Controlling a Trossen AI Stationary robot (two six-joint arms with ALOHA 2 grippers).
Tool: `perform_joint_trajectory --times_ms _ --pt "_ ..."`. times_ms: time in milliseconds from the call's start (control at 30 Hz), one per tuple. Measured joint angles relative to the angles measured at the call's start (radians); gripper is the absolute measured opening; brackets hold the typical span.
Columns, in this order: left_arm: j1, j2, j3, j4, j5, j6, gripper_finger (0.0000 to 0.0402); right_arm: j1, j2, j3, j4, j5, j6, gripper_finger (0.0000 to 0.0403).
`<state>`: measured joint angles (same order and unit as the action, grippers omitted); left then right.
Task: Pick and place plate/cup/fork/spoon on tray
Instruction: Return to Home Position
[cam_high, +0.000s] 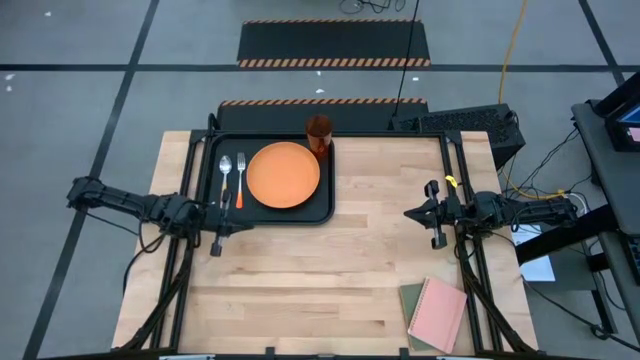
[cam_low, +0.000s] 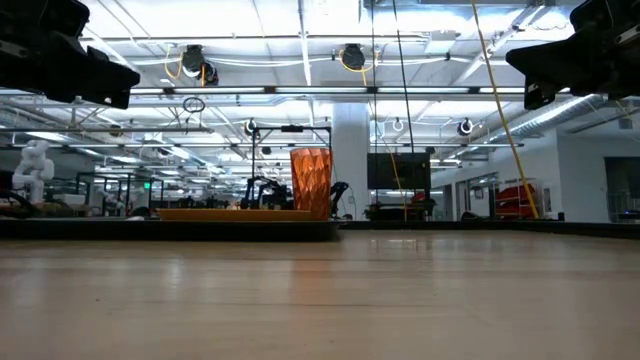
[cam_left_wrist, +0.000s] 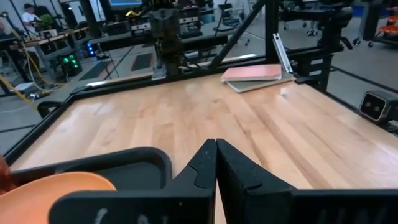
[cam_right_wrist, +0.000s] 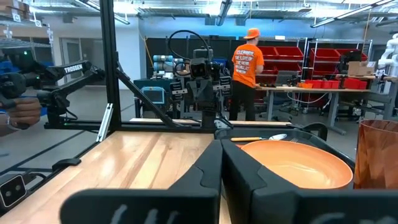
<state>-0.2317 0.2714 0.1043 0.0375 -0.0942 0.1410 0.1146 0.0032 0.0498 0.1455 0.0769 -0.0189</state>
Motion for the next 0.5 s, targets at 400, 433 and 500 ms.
perform_joint_trajectory --times_ms 400,433,500 --pt "0.04 0.0 -0.078 0.069 0.013 -0.019 0.0004 0.0 0.0 0.0 0.0 0.0 0.0 0.0" --pt "0.046 0.0 -0.078 0.069 0.015 -0.017 0.0003 0.0 0.0 0.0 0.0 0.0 0.0 0.0" --pt "0.061 0.0 -0.078 0.069 0.016 -0.009 0.0005 0.0 0.0 0.0 0.0 0.0 0.0 0.0"
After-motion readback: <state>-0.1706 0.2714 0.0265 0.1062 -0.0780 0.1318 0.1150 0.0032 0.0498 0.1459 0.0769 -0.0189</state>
